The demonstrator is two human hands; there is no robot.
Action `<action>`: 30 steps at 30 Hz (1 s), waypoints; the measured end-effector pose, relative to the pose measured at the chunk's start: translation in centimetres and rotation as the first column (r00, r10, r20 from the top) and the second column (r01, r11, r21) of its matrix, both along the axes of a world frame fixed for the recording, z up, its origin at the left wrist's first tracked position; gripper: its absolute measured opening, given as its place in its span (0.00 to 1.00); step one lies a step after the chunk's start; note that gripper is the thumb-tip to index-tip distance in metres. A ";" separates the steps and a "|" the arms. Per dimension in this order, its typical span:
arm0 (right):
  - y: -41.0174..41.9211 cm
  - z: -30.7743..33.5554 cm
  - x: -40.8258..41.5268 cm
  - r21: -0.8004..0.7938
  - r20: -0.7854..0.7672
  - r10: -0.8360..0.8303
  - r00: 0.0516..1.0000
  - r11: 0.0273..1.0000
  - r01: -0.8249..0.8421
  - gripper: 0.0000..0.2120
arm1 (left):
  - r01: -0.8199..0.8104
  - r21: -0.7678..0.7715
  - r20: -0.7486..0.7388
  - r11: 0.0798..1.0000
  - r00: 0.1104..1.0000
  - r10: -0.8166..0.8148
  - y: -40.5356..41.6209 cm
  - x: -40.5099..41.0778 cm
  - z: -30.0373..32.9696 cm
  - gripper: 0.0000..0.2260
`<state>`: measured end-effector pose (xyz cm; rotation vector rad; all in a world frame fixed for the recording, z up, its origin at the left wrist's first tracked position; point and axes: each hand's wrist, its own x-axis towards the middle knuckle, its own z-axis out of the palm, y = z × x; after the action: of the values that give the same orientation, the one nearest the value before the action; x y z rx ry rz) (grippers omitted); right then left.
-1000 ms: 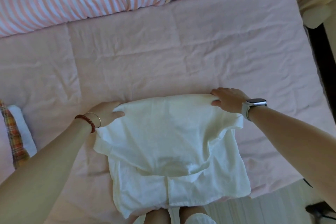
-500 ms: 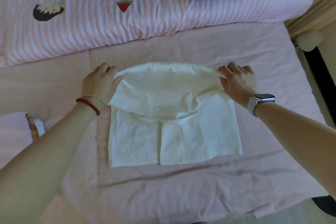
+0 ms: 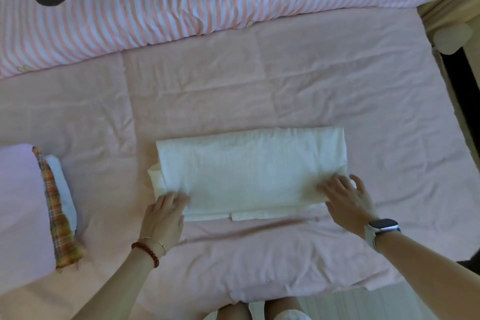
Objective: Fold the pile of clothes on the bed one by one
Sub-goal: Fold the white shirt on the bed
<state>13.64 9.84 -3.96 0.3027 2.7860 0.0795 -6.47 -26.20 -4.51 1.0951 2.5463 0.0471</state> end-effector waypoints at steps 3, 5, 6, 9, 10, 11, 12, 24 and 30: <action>-0.9 -0.1 0.3 -0.024 -0.015 -0.029 0.999 0.999 0.028 0.12 | -0.096 -0.001 0.007 0.995 0.995 0.096 0.0 0.3 0.1 0.09; -1.5 0.5 -0.5 -0.032 -0.127 -0.063 0.990 0.998 0.059 0.13 | -0.154 0.098 -0.061 0.983 0.985 0.161 1.0 0.1 0.7 0.11; -1.8 1.0 -1.2 -0.035 -0.181 -0.079 0.980 0.997 0.074 0.14 | -0.174 0.144 -0.092 0.974 0.978 0.189 1.8 0.0 1.1 0.13; -3.2 1.0 -3.9 -0.067 -0.284 -0.124 0.951 0.992 0.109 0.16 | -0.137 0.209 -0.181 0.968 0.968 0.176 5.1 -0.1 1.2 0.16; -3.8 0.7 -5.0 -0.084 -0.283 -0.132 0.950 0.990 0.113 0.18 | -0.120 0.196 -0.178 0.973 0.972 0.156 6.3 -0.1 0.9 0.18; -4.4 0.2 -6.1 -0.096 -0.278 -0.125 0.952 0.990 0.103 0.19 | -0.103 0.184 -0.176 0.978 0.975 0.136 7.6 -0.1 0.6 0.20; -4.9 -0.4 -7.2 -0.112 -0.262 -0.108 0.959 0.990 0.081 0.21 | -0.086 0.168 -0.164 0.982 0.980 0.114 8.9 -0.2 0.1 0.22; 2.4 -5.6 -6.8 -0.136 -0.036 -0.297 0.954 0.947 0.290 0.26 | -0.314 0.009 -0.140 0.950 0.940 0.312 7.9 -0.1 -6.6 0.28; 5.0 -4.1 -3.4 -0.167 -0.010 -0.525 0.851 0.840 0.516 0.30 | -0.391 -0.046 -0.074 0.919 0.919 0.387 8.1 0.3 -5.4 0.28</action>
<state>10.19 14.82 -8.09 1.0215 2.6349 -0.2861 -6.13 -18.15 -9.92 0.5602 2.7650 0.0383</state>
